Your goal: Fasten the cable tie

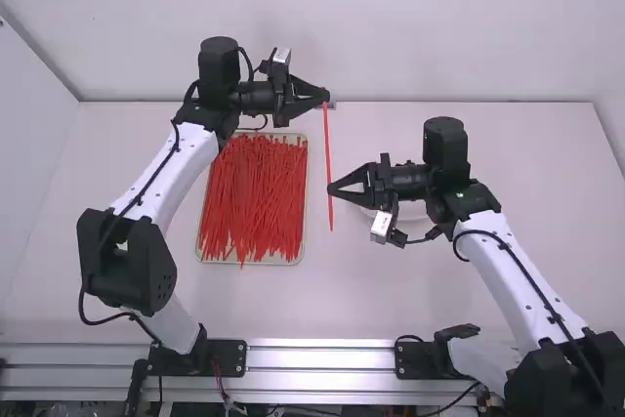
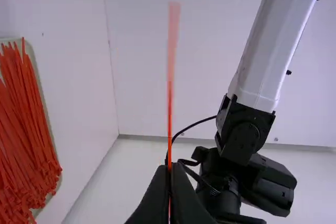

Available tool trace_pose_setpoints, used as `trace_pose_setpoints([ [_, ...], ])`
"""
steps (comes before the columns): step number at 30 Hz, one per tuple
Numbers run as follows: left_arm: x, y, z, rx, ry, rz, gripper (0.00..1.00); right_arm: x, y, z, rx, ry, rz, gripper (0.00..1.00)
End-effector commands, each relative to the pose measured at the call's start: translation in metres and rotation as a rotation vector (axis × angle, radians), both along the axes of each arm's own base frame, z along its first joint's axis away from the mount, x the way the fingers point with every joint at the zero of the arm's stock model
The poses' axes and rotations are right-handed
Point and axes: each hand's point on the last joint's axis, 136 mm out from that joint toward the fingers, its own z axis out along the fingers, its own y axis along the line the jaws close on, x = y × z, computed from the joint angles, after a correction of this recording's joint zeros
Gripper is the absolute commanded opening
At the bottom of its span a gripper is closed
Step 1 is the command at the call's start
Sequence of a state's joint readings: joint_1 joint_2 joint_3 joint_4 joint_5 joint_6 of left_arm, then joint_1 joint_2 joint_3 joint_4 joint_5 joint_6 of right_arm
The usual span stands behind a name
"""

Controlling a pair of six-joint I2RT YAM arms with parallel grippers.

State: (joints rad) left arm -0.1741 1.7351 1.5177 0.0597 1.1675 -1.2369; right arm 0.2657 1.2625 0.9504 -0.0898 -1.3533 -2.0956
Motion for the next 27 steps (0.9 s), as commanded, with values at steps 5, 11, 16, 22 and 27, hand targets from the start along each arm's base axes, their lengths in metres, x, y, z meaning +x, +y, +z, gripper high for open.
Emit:
trace_pose_setpoints([
  [5,-0.0021,-0.0005,0.0059,0.002,-0.053,-0.021,0.02,-0.0021,0.0006,-0.0044,-0.002,0.037,0.01,0.0],
  [11,-0.0018,-0.0003,0.0059,0.002,-0.053,-0.019,0.02,-0.0019,0.0006,-0.0039,-0.004,0.072,0.007,0.0],
  [16,0.0005,0.0038,0.0059,0.002,-0.053,-0.009,0.02,-0.0019,0.001,-0.0037,-0.004,0.069,0.007,0.0],
  [22,0.0044,0.0051,0.005,0.008,-0.054,0.014,0.02,-0.0022,0.0012,-0.0037,-0.004,0.069,0.008,0.0],
  [27,0.0036,0.0034,0.005,0.008,-0.054,0.01,0.02,-0.0028,0.0018,-0.0035,-0.003,0.06,0.012,0.0],
])
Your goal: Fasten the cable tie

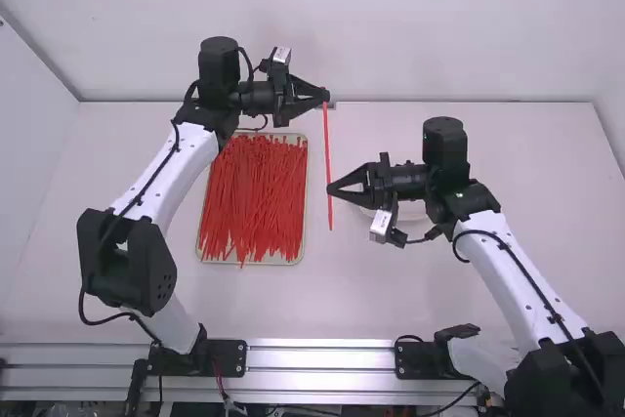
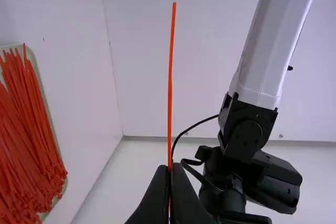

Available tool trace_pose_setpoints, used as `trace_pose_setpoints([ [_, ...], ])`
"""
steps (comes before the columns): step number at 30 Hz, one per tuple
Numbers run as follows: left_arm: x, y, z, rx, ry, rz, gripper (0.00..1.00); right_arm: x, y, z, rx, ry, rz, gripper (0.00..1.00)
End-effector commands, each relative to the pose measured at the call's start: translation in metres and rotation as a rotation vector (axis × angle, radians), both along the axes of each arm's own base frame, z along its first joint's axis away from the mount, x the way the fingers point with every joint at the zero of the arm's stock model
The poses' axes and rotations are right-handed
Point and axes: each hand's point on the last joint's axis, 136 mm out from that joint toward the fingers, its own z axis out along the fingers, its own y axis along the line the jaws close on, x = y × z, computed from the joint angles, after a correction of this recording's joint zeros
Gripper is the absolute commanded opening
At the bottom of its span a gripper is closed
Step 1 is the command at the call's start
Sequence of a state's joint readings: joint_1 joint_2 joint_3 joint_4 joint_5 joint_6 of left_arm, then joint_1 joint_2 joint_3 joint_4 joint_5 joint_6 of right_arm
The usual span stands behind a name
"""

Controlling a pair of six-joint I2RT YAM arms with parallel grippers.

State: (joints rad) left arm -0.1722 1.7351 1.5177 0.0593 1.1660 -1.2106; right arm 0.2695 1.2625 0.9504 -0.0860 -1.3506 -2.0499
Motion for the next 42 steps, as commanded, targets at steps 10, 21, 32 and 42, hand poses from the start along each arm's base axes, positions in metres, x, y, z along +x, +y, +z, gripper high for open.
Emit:
trace_pose_setpoints([
  [10,0.006,0.007,0.005,0.002,-0.029,0.023,0.02,-0.003,0.001,-0.003,0.004,0.017,0.019,0.41],
  [21,0.007,0.007,0.005,0.004,-0.032,0.029,0.02,-0.01,0.0,0.001,0.025,0.027,0.059,0.27],
  [32,0.007,0.007,0.005,0.005,-0.032,0.029,0.02,-0.014,0.0,0.001,0.024,0.103,0.073,0.0],
  [42,0.005,0.007,0.006,0.004,-0.047,0.018,0.02,-0.012,-0.003,0.0,0.031,0.043,0.066,0.99],
])
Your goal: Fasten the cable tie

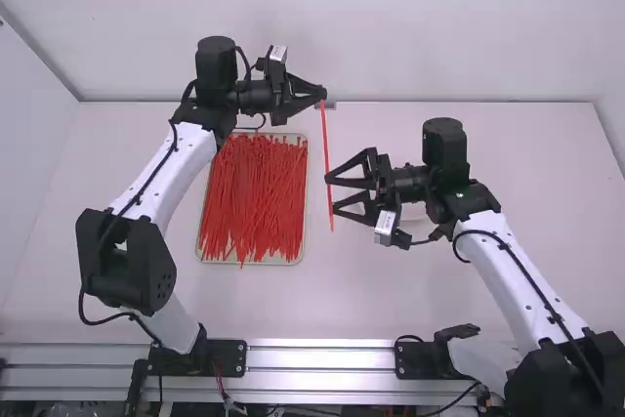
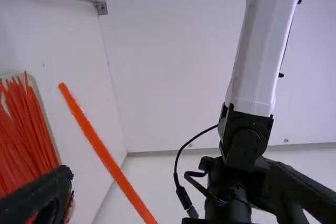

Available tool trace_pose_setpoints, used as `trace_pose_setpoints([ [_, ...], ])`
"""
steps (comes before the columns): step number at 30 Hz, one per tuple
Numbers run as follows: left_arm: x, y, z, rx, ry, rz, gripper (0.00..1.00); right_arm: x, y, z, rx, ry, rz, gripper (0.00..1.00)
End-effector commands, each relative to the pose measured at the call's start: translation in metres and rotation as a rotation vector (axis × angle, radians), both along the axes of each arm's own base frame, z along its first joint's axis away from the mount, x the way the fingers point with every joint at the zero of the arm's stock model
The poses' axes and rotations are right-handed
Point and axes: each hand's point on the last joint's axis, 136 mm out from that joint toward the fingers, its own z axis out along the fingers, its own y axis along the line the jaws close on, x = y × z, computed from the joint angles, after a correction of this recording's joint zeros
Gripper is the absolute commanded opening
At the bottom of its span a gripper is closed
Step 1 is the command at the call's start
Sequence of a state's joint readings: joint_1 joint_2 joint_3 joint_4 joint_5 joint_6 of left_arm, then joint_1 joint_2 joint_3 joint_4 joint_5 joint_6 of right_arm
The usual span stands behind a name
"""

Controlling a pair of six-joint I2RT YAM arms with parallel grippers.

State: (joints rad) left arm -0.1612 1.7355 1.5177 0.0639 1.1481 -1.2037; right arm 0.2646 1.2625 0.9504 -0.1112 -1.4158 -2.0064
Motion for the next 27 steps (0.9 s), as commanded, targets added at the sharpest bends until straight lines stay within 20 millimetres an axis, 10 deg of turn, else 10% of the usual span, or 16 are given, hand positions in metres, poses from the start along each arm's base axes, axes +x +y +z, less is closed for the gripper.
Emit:
trace_pose_setpoints([
  [1,-0.0003,0.0014,0.0063,-0.001,-0.036,-0.01,0.02,-0.0021,-0.0007,-0.0031,0.014,-0.04,0.018,0.99],
  [21,-0.0059,-0.0001,0.0058,-0.013,0.001,-0.038,0.02,0.0043,-0.0071,-0.0023,0.018,-0.055,-0.006,1.0],
  [27,-0.0061,0.0002,0.0012,-0.006,0.034,-0.031,0.02,0.0048,-0.0059,0.0011,0.029,-0.093,0.0,0.69],
])
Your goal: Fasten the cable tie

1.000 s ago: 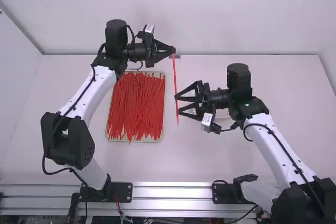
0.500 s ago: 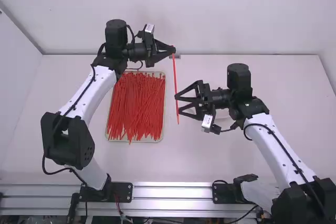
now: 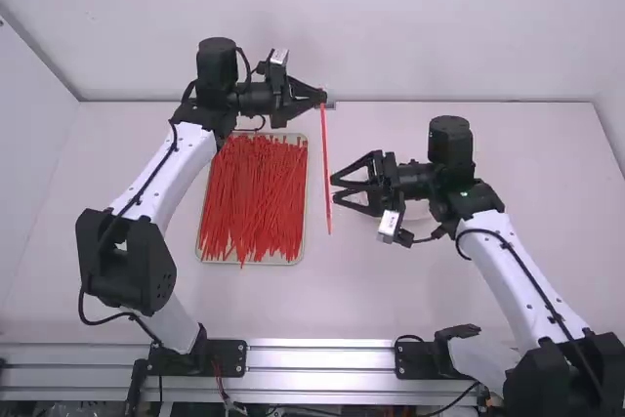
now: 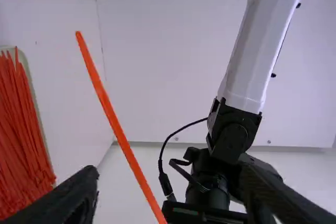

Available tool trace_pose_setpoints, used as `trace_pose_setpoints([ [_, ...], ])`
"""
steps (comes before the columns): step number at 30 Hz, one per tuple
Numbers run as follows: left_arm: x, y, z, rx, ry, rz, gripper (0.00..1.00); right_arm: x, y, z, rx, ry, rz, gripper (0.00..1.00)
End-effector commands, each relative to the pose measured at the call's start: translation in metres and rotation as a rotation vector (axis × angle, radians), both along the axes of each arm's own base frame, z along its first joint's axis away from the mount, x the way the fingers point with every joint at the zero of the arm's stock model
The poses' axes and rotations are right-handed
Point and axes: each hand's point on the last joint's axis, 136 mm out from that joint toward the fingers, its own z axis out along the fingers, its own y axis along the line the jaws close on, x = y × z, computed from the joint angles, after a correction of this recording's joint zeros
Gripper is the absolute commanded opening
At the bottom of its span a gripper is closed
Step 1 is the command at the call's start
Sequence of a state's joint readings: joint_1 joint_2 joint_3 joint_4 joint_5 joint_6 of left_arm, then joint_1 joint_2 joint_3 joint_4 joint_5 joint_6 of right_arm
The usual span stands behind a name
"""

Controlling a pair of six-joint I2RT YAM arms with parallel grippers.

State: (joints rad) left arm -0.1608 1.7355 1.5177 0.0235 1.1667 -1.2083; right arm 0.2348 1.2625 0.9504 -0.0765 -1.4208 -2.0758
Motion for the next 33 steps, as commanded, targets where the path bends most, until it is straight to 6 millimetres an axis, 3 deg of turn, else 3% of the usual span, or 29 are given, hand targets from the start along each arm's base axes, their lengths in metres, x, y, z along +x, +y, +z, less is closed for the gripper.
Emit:
trace_pose_setpoints([
  [1,-0.001,0.001,0.006,-0.008,-0.008,-0.013,0.02,-0.003,0.001,-0.002,0.008,0.002,0.021,0.68],
  [8,-0.002,0.0,0.007,-0.014,0.011,-0.012,0.02,-0.003,0.007,-0.002,0.0,-0.02,0.021,0.67],
  [13,-0.001,0.0,0.009,-0.019,0.005,-0.011,0.02,-0.004,0.012,-0.003,-0.007,-0.033,0.019,0.59],
  [23,-0.002,-0.007,0.007,-0.012,0.008,-0.006,0.02,-0.002,0.01,-0.002,-0.004,-0.041,0.012,0.24],
  [25,-0.001,-0.007,0.007,-0.012,0.006,-0.005,0.02,-0.002,0.01,-0.003,-0.005,-0.039,0.011,0.21],
  [28,0.001,-0.004,0.007,-0.012,0.008,0.003,0.02,-0.002,0.011,-0.003,-0.005,-0.033,0.014,0.02],
  [33,-0.001,-0.006,0.007,-0.011,0.005,-0.001,0.02,-0.004,0.012,-0.003,-0.006,-0.031,0.02,0.0],
])
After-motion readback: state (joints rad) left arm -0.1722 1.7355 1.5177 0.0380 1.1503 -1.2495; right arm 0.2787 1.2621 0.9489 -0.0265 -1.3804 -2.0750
